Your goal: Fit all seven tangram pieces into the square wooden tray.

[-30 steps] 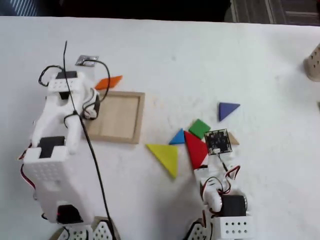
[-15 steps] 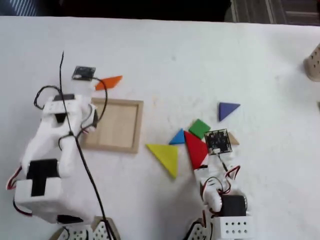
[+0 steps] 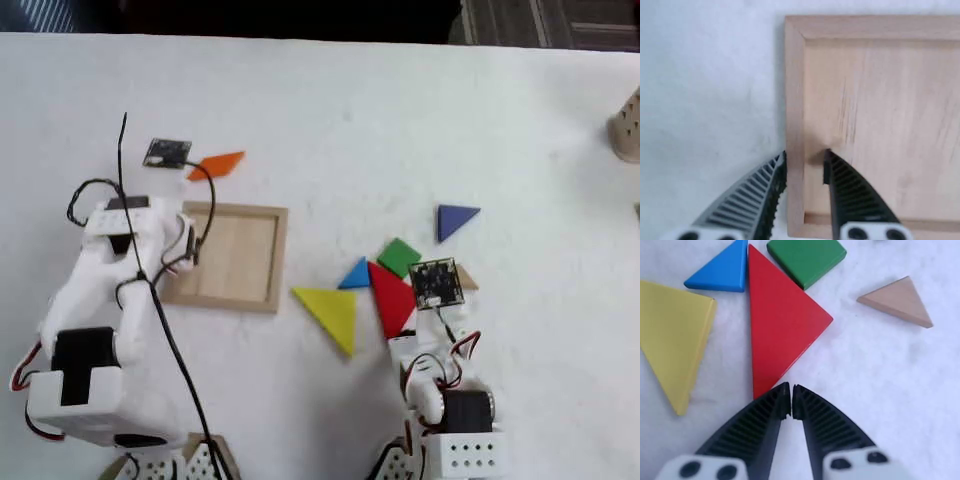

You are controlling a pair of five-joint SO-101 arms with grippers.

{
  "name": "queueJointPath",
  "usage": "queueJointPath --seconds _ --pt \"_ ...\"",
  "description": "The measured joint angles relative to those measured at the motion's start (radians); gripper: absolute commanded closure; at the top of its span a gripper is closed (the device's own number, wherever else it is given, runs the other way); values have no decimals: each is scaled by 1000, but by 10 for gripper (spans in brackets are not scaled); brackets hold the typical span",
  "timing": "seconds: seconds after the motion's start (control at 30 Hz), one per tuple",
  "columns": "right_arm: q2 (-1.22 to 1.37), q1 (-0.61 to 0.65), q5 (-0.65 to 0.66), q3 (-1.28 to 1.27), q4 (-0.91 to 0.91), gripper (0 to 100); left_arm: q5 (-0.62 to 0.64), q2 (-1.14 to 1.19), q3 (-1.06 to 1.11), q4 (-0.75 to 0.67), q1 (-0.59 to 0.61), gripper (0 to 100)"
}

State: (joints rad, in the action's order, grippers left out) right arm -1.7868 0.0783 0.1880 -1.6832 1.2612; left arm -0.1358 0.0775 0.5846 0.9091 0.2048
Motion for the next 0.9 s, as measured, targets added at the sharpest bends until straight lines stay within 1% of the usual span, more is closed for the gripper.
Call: queueJointPath --seconds 0.17,0.23,0.3,0.4,0.47,0.53,0.6,0.7,0.77,0.9 --pt "0 0 0 0 -2 978 -2 -14 3 0 0 906" --pt "0 -37 2 0 -2 978 -2 -58 28 5 0 924" --pt "0 -71 2 0 -2 978 -2 -118 80 -17 -12 924" --pt "0 -92 2 0 -2 978 -2 -218 195 -89 -52 919" --pt "0 -100 15 0 -8 979 -2 -284 265 -123 -78 884" --pt "0 -106 61 0 -34 978 -2 -336 311 -135 -86 833" --pt "0 -141 127 0 -69 978 -2 -361 328 -135 -86 795" --pt "0 -189 207 0 -166 978 -2 -364 328 -141 -86 780" --pt "0 -207 201 0 -247 978 -2 -364 328 -141 -86 793" --pt "0 -183 157 0 -334 978 -2 -333 328 -141 -86 809"
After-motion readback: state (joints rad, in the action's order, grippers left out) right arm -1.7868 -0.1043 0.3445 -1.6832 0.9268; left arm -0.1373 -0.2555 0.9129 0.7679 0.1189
